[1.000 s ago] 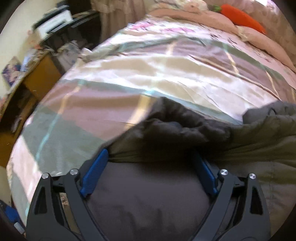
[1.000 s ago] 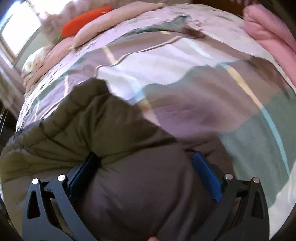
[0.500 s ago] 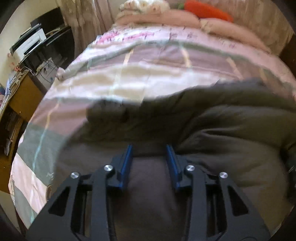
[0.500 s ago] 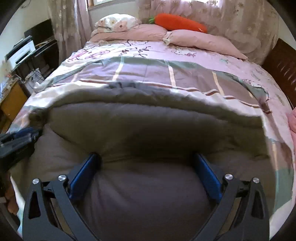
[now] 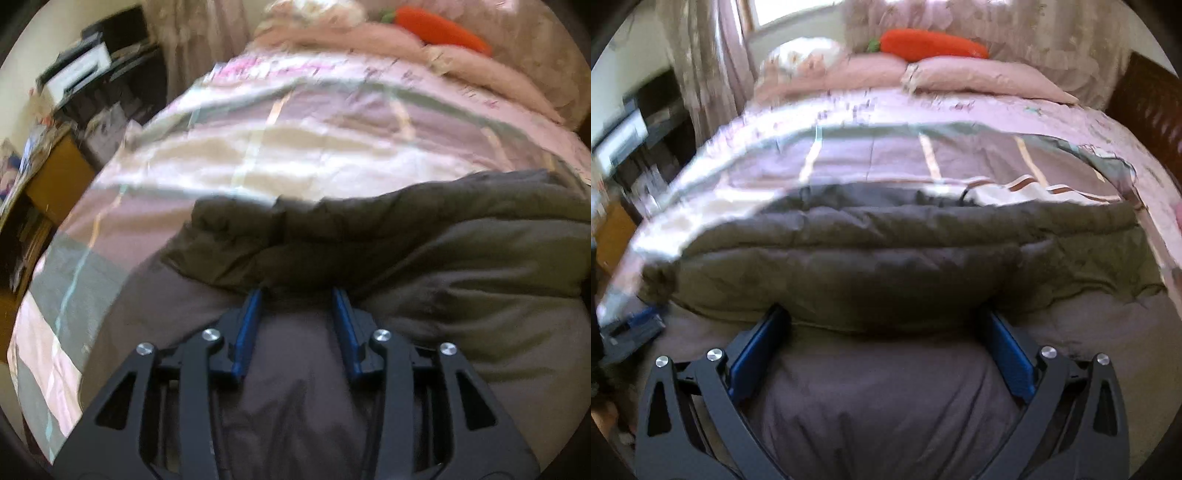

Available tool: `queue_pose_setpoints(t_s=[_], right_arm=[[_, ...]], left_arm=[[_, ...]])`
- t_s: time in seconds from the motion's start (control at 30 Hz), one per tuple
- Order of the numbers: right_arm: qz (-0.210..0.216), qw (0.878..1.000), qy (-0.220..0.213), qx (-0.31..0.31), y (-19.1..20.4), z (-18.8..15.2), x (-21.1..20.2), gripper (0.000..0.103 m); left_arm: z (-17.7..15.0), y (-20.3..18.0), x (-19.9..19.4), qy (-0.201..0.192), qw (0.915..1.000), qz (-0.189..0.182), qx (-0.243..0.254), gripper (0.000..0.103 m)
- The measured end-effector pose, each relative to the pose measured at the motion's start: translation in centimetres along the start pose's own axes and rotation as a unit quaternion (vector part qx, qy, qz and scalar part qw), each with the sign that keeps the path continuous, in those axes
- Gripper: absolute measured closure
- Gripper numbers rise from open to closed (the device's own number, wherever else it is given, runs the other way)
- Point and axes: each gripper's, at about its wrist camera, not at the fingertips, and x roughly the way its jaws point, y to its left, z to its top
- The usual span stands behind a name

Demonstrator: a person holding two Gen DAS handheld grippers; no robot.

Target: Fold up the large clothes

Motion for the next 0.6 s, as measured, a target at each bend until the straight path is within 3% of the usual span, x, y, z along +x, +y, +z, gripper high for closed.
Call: queue_pose_setpoints(t_s=[0.03,0.1,0.2,0.27,0.33,0.43,0.5,0.6], right_arm=[[0.000,1.000,-0.014,0.003,-0.3,0.1,-0.8,0.001],[-0.023,0.999,-0.042,-0.006,-0.5,1.0,-2.6,0.001],[-0.056,0.998,-0.007,-0.012,-1.3,1.9,-1.6,0.001],[-0.057,0.998,0.023,0.026,-4.2,1.7,0.1,0.001],[-0.027,0.995,0.042,0.088,-8.0,1.2,0.8,0.001],[-0.088,0.987,0.037,0.126,-12.9,1.1,0.3,0.001],[-0.124,0.981,0.043,0.143,-16.0,0.5,0.3,0.001],[-0.095,0.985,0.029,0.142,-16.7,-0.3,-0.9,0.001]], left_arm=[[0.1,-0.5,-1.5,-0.025,0.9996,-0.006,0.013,0.052],[0.2,-1.8,-3.6,-0.054,0.9977,-0.007,0.040,0.051],[0.4,-3.8,-2.7,-0.026,0.9971,0.007,0.072,0.050],[0.3,-2.6,-0.2,0.000,0.9986,0.020,0.050,0.050],[0.1,-0.2,1.9,0.021,0.9985,0.045,0.024,0.047],[0.3,4.6,3.7,0.045,0.9975,0.040,-0.036,0.046],[0.2,5.6,3.8,0.046,0.9962,0.054,-0.051,0.046],[-0.3,5.0,1.7,0.020,0.9978,0.049,-0.040,0.047]])
